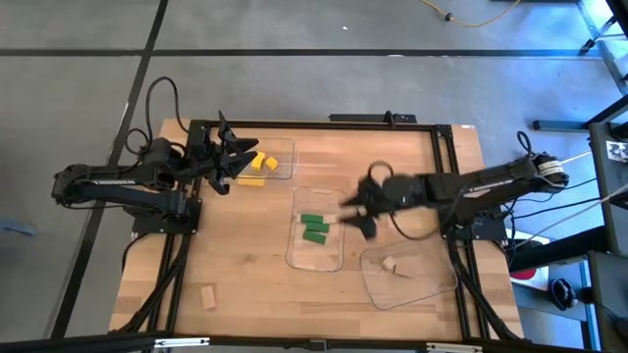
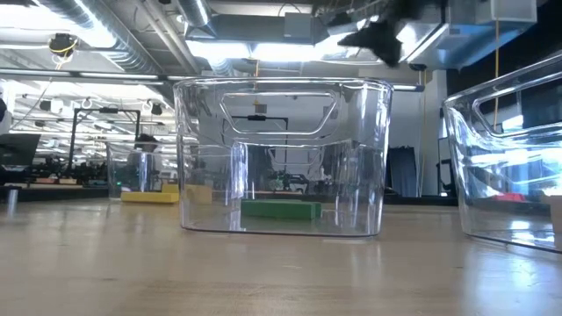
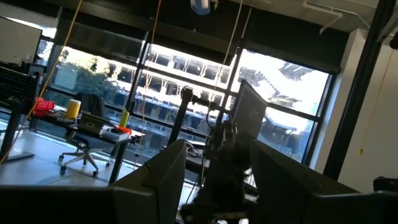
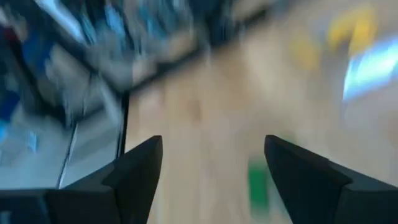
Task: Sort & place blocks by color
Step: Put the light brown block into the bottom transparent bin
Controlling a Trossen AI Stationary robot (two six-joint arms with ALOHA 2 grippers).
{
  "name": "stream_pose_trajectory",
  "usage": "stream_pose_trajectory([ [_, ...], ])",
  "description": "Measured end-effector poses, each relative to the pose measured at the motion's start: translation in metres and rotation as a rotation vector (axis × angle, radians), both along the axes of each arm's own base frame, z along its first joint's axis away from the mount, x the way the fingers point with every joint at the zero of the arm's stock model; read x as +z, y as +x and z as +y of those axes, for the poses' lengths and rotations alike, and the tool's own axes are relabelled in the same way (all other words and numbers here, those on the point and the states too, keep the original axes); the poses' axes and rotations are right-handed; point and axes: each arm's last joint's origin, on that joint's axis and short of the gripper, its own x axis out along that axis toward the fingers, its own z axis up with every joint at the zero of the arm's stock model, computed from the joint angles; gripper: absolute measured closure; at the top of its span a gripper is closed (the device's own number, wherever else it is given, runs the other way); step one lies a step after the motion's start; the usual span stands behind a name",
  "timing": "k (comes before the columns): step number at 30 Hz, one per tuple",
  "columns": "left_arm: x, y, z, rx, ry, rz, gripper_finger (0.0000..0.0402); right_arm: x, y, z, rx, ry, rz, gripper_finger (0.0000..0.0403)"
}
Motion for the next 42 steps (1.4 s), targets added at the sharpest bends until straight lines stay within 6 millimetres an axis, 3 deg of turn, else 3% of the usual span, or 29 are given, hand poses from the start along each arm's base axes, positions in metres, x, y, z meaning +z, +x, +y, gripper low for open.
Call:
stream_pose_trajectory([
  [4, 0.0, 0.0, 0.0, -0.001, 0.0, 0.001, 0.0229, 0.021, 0.015, -0.03, -0.062, -0.068, -0.274, 0.0119],
  [10, -0.007, 0.003, 0.0, -0.027, -0.032, 0.078, 0.0229, 0.048, 0.007, -0.057, -0.004, -0.078, -0.507, 0.0119],
  [18, -0.025, 0.012, 0.0, -0.074, -0.105, 0.249, 0.0229, 0.06, -0.014, -0.058, 0.015, -0.135, -0.477, 0.0119],
  [34, -0.027, 0.013, 0.0, -0.093, -0.106, 0.265, 0.0229, 0.061, -0.015, -0.058, 0.014, -0.131, -0.478, 0.0119],
  [39, -0.037, 0.014, -0.005, -0.224, -0.144, 0.373, 0.0229, 0.06, -0.015, -0.058, 0.014, -0.13, -0.476, 0.0119],
  [42, -0.039, 0.012, -0.014, -0.351, -0.15, 0.531, 0.0229, 0.06, -0.015, -0.058, 0.014, -0.13, -0.473, 0.0119],
])
